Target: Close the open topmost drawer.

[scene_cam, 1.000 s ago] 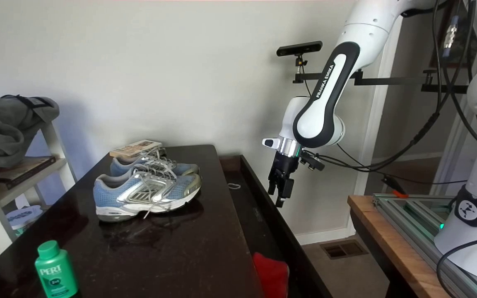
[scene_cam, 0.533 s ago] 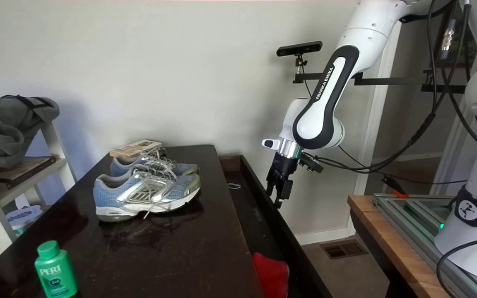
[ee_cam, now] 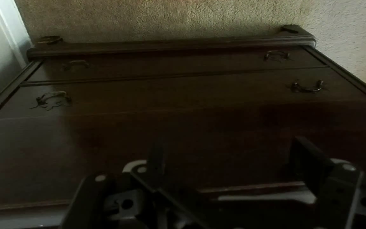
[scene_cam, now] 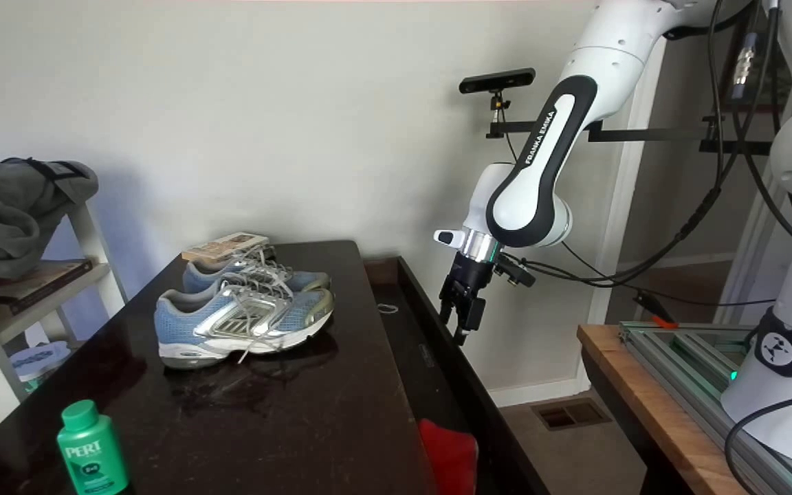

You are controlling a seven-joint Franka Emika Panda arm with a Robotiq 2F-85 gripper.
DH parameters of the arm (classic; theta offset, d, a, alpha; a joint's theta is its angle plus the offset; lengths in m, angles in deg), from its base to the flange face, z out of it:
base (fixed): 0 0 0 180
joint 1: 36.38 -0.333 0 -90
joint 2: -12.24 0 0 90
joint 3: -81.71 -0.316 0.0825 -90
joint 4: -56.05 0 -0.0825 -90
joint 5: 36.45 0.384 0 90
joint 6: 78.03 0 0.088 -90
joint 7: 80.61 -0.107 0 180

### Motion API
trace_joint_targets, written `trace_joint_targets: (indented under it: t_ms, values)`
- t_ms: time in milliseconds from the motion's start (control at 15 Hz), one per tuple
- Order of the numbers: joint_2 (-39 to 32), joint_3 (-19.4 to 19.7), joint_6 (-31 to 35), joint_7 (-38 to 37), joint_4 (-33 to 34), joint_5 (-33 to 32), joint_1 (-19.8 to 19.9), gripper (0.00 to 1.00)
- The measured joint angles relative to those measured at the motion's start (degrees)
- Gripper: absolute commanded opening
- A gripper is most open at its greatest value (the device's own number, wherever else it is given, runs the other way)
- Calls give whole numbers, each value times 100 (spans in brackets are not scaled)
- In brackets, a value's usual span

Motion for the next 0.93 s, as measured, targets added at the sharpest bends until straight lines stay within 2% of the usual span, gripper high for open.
trace_joint_targets:
  t_ms: [533, 933]
  values:
    - [-129, -226, 37, -12, 79, 6, 135, 100]
    - [-449, -1104, 472, -282, 548, -4, 347, 100]
